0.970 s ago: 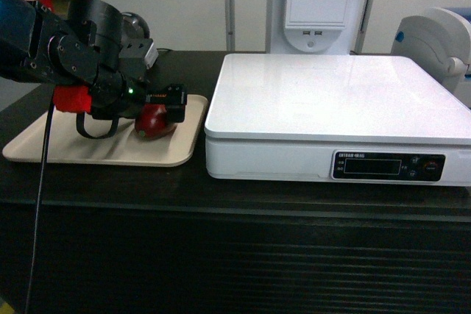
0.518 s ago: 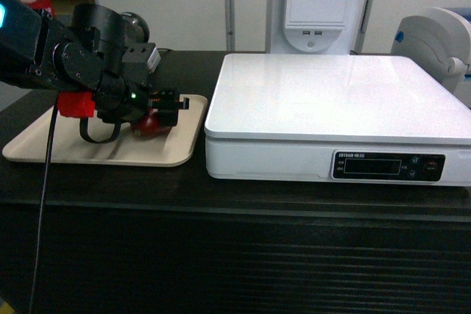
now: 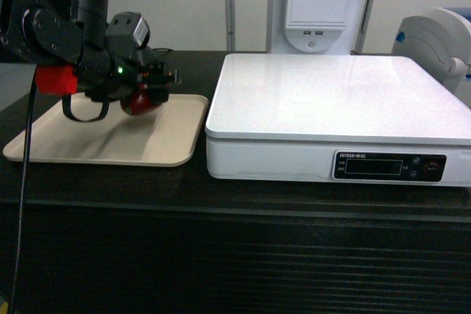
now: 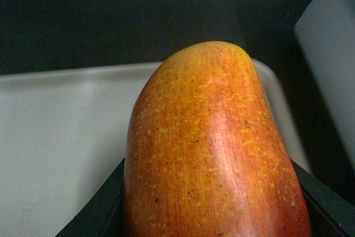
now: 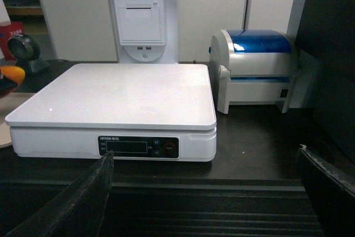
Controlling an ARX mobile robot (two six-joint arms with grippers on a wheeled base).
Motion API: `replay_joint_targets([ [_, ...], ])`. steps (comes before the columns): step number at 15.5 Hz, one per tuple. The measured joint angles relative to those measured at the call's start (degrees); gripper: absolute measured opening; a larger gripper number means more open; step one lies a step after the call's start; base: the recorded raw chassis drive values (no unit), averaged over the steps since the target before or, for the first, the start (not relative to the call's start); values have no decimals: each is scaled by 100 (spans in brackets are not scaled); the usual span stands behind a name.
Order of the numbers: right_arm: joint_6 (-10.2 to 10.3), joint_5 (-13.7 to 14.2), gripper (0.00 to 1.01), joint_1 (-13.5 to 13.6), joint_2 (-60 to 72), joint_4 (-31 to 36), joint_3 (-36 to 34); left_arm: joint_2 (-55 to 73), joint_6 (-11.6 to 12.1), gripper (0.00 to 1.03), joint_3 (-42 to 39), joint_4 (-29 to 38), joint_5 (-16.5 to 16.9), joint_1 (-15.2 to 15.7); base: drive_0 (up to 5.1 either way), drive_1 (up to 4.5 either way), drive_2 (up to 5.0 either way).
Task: Place dark red mango on scale at checkout
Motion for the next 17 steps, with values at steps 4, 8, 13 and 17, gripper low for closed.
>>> replay_joint_targets([
  [4, 0, 2, 98, 0, 0, 0, -2, -658, -289, 60, 229, 9, -111, -684, 0, 0, 0],
  [8, 0, 2, 98, 0, 0, 0, -2, -636, -483, 60, 518, -162, -295, -1604, 0, 0, 0],
  [13, 0, 2, 98, 0, 0, -2, 0, -538, -787, 60, 730, -387, -398, -2483, 0, 0, 0],
  [17, 0, 2, 98, 0, 0, 0, -2, 13, -1602, 60, 1508, -925, -623, -2719, 0, 0, 0],
])
